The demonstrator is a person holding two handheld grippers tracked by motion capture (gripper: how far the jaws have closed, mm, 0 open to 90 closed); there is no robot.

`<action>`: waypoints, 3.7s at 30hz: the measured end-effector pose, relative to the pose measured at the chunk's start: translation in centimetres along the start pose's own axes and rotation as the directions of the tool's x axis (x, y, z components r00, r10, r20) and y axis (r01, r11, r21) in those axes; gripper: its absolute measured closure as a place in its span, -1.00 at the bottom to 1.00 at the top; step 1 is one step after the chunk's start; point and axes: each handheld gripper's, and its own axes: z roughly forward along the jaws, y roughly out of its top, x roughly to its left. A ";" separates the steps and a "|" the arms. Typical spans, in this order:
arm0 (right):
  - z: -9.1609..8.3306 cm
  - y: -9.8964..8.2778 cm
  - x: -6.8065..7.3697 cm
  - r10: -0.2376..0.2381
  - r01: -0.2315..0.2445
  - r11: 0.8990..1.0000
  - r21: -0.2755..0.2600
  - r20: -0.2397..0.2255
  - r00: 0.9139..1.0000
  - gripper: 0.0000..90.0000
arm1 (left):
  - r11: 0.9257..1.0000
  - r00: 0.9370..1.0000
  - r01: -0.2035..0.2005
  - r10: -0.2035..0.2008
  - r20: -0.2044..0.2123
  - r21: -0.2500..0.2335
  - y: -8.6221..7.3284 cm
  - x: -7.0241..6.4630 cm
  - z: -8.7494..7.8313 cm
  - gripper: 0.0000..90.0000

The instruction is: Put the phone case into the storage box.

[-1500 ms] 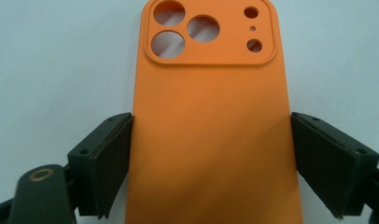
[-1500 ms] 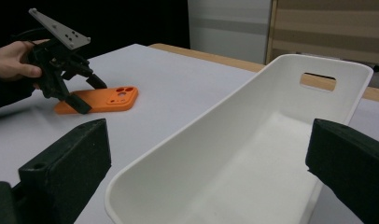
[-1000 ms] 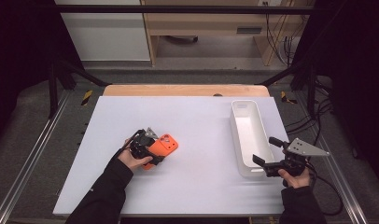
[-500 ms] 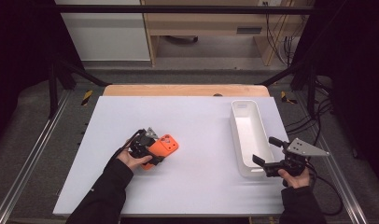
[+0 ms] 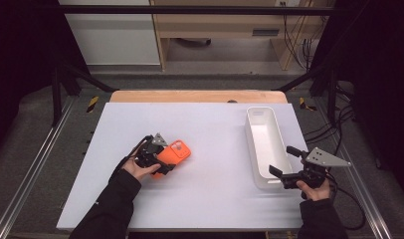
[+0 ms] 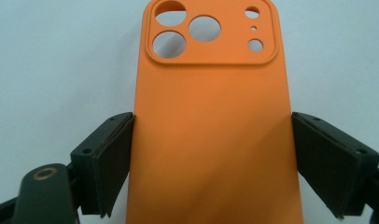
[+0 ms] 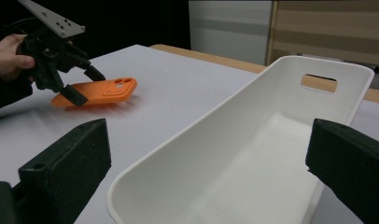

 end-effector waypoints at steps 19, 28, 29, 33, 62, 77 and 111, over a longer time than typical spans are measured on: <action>0.0 0.1 0.1 -0.008 0.008 1.000 0.000 -0.002 1.000 -0.99 | 0.996 0.999 -0.046 0.048 0.019 -0.078 1.0 -1.3 -2.7 -0.65; 0.0 0.2 0.1 -0.012 0.012 1.000 -0.003 -0.006 1.000 -0.99 | 0.992 0.996 -0.077 0.081 0.041 -0.097 1.5 -2.4 -3.3 -0.65; 0.0 0.2 0.2 -0.015 0.015 1.000 -0.003 -0.004 1.000 -0.99 | 0.992 0.995 -0.081 0.085 0.043 -0.097 1.5 -2.5 -3.4 -0.65; 0.0 0.3 0.3 -0.021 0.021 1.000 -0.005 -0.005 1.000 -0.99 | 0.990 0.993 -0.096 0.102 0.053 -0.101 1.8 -3.0 -3.6 -0.65; 1.0 1.7 2.6 -0.093 0.093 0.996 0.003 -0.077 0.993 -0.99 | 0.974 0.974 -0.190 0.203 0.104 -0.125 3.1 -6.1 -4.6 -0.65; 1.9 2.0 3.9 -0.135 0.139 0.990 0.026 -0.122 0.983 -0.99 | 0.962 0.958 -0.239 0.256 0.130 -0.132 3.4 -7.3 -4.7 -0.65; 4.2 2.4 7.0 -0.255 0.276 0.958 0.074 -0.222 0.941 -0.99 | 0.936 0.924 -0.316 0.341 0.172 -0.157 4.1 -9.6 -4.6 -0.65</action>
